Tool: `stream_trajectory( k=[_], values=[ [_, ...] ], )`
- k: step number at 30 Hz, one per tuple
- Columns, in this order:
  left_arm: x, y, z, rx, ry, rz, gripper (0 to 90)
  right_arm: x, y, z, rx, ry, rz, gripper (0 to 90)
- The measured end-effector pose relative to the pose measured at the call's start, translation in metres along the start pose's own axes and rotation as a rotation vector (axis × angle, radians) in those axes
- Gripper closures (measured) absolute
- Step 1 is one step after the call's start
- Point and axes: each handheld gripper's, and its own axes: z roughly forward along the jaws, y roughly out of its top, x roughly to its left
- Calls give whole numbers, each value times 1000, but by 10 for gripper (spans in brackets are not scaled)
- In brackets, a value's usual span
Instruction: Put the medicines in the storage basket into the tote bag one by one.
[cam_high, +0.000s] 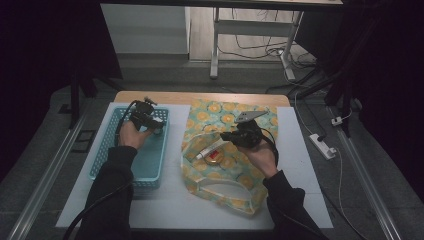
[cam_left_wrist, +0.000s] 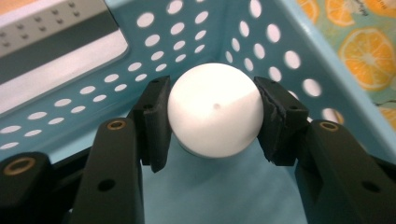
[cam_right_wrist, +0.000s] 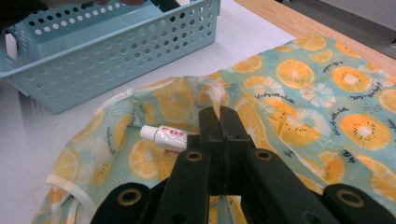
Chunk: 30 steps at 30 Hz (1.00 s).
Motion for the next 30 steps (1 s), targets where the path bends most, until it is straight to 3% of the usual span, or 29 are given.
stream_trajectory(
  k=[12, 21, 30],
  values=[
    [0, -8, -22, -32, -20, 4, 503, 1, 0, 0, 2, 2, -1, 896],
    [-7, -14, -43, -54, -34, 40, 503, 2, 0, 1, 2, 2, -6, 896],
    [-15, -19, -51, -57, -51, 64, 504, 1, 0, 0, -3, 1, -2, 897]
  ],
)
